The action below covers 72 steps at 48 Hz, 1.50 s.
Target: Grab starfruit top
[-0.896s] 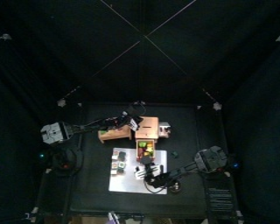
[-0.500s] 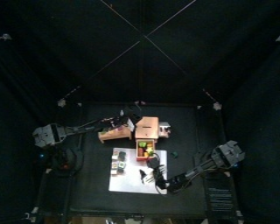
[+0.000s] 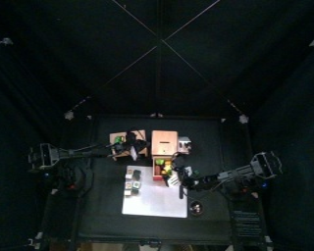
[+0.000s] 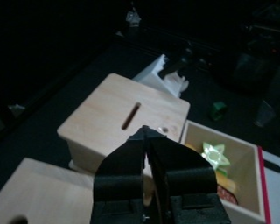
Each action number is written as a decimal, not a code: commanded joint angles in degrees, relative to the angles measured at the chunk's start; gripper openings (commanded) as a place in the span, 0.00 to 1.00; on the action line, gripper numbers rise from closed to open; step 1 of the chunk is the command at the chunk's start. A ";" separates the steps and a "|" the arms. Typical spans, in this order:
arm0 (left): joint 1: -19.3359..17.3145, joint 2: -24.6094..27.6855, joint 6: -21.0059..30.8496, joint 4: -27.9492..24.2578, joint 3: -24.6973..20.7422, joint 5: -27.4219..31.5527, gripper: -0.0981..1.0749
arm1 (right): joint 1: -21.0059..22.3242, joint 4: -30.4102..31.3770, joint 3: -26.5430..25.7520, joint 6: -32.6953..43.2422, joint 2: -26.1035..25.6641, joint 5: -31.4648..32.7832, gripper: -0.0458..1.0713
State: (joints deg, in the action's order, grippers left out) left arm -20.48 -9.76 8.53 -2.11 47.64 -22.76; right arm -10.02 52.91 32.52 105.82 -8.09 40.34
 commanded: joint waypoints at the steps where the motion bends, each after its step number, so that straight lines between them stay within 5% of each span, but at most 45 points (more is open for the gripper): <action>1: 0.70 -2.55 0.00 -0.26 2.11 -2.29 0.44 | 4.31 -2.99 -1.05 -5.36 -1.93 -2.64 0.94; 25: 7.47 -10.72 -0.18 -4.31 11.78 -3.43 0.44 | 18.46 -41.22 -7.82 -59.85 -3.60 1.67 0.94; 36: 9.76 -11.78 0.00 -4.13 12.39 -3.43 0.44 | 21.53 -48.69 -11.78 -79.10 1.85 8.61 0.94; 45: 9.84 -11.78 0.09 -3.25 13.45 -3.43 0.44 | 21.18 -48.69 -14.41 -84.38 7.38 11.07 0.94; 72: 9.84 -11.07 -0.26 -1.41 14.06 -3.43 0.44 | 18.98 -45.09 -17.14 -84.64 12.30 13.89 0.94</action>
State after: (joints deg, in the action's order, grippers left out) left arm -10.81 -20.92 8.35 -3.52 62.40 -25.66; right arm 9.40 8.09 17.14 21.27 4.92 53.53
